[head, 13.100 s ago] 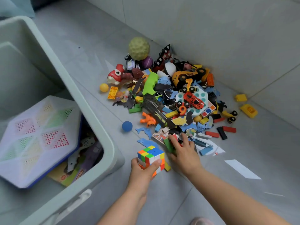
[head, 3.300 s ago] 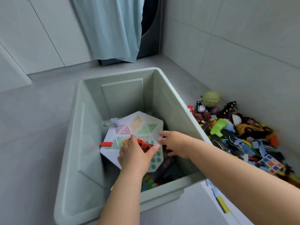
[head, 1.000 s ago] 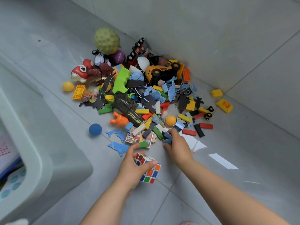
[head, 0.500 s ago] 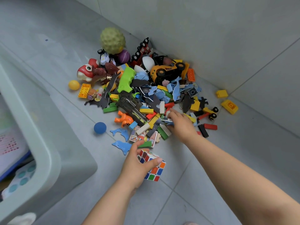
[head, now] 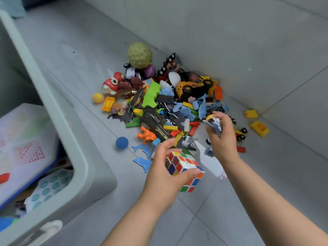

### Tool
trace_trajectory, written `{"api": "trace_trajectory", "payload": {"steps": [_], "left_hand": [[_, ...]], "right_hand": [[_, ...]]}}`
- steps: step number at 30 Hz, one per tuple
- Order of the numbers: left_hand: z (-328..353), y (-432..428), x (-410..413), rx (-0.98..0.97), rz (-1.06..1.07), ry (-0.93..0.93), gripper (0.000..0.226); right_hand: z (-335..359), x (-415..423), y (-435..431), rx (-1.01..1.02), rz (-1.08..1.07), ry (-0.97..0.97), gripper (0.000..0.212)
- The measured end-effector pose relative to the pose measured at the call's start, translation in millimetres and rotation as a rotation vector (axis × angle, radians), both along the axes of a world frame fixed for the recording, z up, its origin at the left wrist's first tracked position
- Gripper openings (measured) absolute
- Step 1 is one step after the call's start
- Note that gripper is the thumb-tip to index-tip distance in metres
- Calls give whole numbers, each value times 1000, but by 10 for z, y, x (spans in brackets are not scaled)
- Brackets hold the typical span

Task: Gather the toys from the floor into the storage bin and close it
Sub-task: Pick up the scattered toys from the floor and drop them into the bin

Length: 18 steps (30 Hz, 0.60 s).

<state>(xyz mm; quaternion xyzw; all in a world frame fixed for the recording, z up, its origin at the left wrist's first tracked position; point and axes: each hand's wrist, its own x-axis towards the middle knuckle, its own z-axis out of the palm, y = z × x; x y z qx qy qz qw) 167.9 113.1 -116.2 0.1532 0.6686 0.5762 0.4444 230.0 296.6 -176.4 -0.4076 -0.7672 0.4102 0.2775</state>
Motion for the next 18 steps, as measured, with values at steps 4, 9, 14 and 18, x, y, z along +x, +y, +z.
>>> {"api": "trace_trajectory", "payload": {"steps": [4,9,14,18], "left_hand": [[843,-225,-272,259,73,240,83],[1455,-1098,-967,168,263,581,93],[1106,-2010,-1477,-332,286,627,99],[771,-2338,-1472,-336,277,505,98]], "right_hand": [[1096,-315,-476,-206,241,261,16],[2044,-820,-1313,-241,661,315,14],[1709,-1509,-2143,-412,868,-88,22],[1382,-1748,-2563,-542,821,-250,20]]}}
